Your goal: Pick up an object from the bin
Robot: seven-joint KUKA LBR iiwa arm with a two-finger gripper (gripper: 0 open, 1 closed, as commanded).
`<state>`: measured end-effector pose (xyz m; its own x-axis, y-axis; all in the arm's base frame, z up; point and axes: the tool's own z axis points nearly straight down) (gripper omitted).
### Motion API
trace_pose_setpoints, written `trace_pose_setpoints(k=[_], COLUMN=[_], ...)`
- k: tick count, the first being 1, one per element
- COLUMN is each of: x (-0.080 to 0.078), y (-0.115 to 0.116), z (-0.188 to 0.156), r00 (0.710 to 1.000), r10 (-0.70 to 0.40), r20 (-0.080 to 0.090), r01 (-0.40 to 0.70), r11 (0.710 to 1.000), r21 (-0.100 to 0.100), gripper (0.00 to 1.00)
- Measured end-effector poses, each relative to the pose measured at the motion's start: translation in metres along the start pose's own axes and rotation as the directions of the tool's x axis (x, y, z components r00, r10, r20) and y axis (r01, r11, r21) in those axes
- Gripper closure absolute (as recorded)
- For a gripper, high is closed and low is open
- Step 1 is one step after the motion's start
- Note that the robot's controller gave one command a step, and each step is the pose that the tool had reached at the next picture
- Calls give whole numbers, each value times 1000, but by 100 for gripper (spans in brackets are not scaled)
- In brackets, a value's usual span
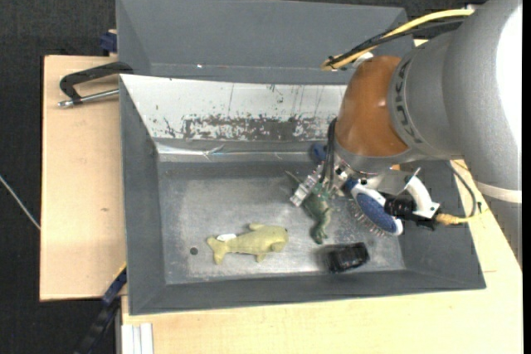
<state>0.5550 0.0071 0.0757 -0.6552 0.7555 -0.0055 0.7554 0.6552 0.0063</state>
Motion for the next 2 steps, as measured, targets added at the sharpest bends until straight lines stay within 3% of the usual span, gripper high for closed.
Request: trace_pose_setpoints(k=[1,2], x=[-1,-3], y=[2,5], z=[-33,-125], r00=[1000,1000], r10=[-2,-5], r20=[-2,2], r01=[2,5], r11=[1000,1000], r21=[1,-4], gripper=[100,100])
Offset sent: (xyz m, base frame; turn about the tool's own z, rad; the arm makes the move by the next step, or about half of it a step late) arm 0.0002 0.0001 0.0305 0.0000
